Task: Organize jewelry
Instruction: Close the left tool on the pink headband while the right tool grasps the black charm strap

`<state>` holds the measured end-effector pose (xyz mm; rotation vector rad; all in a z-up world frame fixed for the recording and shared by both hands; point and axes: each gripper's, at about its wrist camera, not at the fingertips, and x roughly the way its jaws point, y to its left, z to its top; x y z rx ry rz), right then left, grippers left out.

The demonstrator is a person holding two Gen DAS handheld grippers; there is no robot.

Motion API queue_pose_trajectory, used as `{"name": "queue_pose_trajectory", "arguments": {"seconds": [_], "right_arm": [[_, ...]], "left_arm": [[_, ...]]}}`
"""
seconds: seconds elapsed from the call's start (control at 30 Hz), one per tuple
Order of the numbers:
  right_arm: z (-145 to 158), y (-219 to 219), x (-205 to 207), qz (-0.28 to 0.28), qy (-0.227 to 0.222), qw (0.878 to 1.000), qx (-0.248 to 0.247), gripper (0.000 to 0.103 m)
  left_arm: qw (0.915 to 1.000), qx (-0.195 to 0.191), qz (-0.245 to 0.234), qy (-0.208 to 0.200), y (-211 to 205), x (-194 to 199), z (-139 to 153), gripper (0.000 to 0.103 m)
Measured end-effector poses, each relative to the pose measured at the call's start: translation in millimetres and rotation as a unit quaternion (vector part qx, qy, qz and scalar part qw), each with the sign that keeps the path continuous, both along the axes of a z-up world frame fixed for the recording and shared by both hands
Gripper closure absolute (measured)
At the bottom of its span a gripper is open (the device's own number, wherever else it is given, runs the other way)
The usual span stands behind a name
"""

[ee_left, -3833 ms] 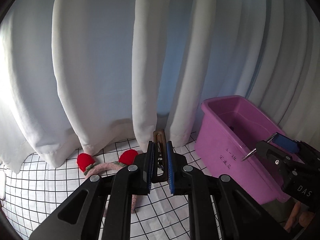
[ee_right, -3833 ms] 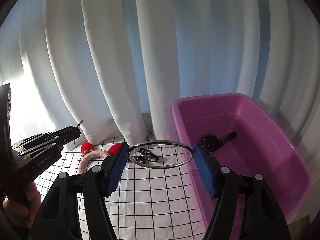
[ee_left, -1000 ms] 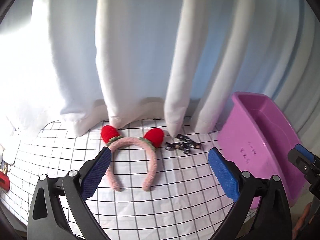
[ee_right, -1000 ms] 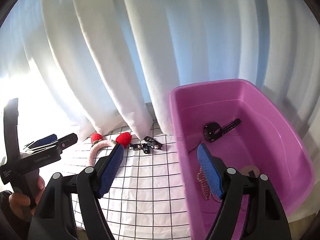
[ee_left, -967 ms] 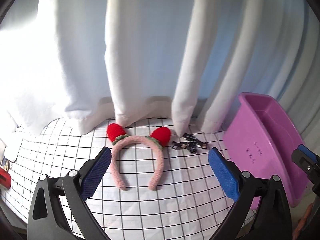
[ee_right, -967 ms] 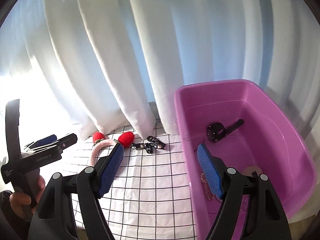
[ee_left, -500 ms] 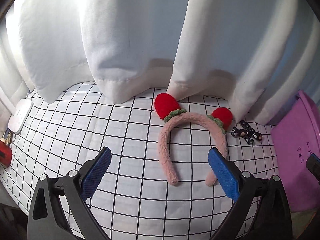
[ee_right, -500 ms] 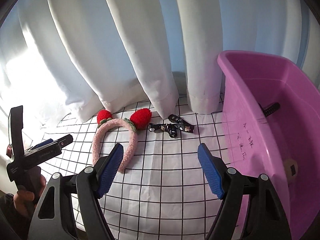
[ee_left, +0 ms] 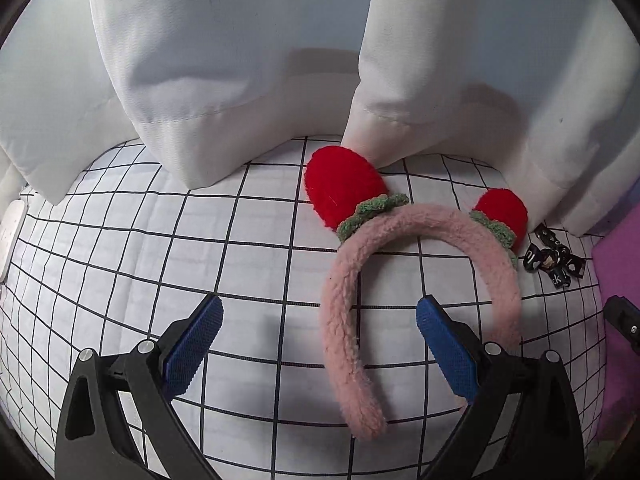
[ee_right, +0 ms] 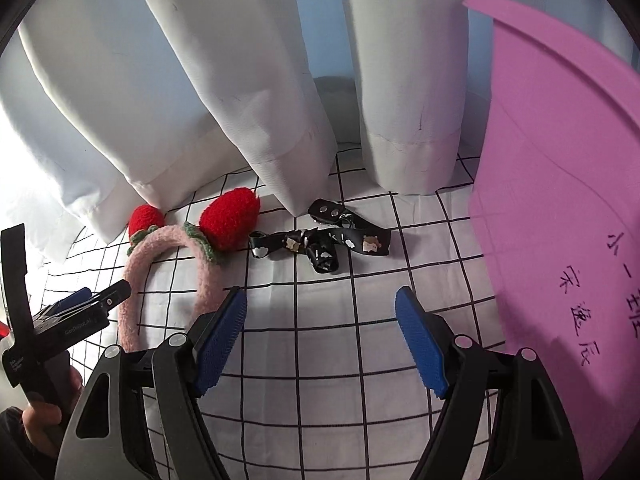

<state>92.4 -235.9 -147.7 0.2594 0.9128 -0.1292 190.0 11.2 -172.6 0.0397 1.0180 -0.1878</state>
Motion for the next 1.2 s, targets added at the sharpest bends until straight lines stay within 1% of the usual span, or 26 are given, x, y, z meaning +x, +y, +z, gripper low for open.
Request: {"name": "queue_pose_trajectory", "arguments": {"seconds": [0.23, 0.67, 0.8, 0.87, 0.97, 1.13, 1.2], "right_arm": [[-24, -6, 32, 0.008, 0.025, 0.999, -0.022, 0.030], [-46, -7, 64, 0.027, 0.045, 0.997, -0.060, 0.030], [-49, -3, 74, 0.031, 0.042, 0.996, -0.075, 0.027], [-50, 1, 78, 0.035, 0.042, 0.995, -0.083, 0.023], [-53, 6, 90, 0.035, 0.035, 0.995, -0.090, 0.021], [-53, 8, 96, 0.037, 0.026, 0.995, -0.091, 0.021], [-53, 7, 92, 0.042, 0.026, 0.995, -0.089, 0.022]], "left_arm": [[0.9999, 0.006, -0.002, 0.008, -3, 12, -14, 0.007], [0.9997, 0.018, -0.007, 0.018, -20, 26, -32, 0.007], [0.9996, 0.024, -0.008, 0.012, -26, 27, -31, 0.008], [0.9996, 0.025, -0.008, 0.010, -35, 30, -30, 0.007], [0.9996, 0.026, -0.006, 0.007, -41, 35, -31, 0.006], [0.9997, 0.024, 0.002, 0.002, -51, 41, -29, 0.006], [0.9998, 0.021, 0.004, -0.002, -52, 39, -27, 0.009]]}}
